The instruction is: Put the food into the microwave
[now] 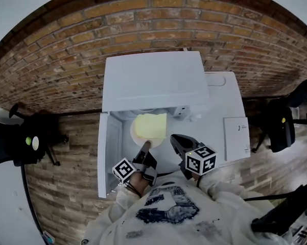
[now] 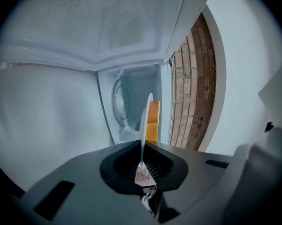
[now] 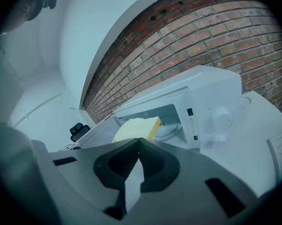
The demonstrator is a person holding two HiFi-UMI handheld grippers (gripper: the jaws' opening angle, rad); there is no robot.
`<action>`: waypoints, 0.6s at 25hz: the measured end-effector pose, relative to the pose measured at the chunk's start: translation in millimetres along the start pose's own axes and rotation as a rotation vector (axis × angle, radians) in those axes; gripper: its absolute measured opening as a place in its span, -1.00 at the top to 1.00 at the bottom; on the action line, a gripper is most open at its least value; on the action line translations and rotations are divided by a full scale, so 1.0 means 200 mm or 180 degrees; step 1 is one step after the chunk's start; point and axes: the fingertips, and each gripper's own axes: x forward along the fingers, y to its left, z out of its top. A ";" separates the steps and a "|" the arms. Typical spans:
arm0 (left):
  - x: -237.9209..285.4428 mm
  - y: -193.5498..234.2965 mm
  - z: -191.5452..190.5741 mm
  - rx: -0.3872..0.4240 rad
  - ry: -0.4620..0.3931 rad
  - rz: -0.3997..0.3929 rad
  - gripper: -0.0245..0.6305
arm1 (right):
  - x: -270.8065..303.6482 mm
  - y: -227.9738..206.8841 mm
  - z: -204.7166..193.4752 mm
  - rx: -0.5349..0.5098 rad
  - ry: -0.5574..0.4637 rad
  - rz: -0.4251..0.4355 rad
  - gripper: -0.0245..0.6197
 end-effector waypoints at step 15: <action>0.09 0.13 0.10 0.0110 0.0182 0.0222 0.87 | 0.04 -0.01 0.01 0.0075 -0.0123 -0.0187 0.88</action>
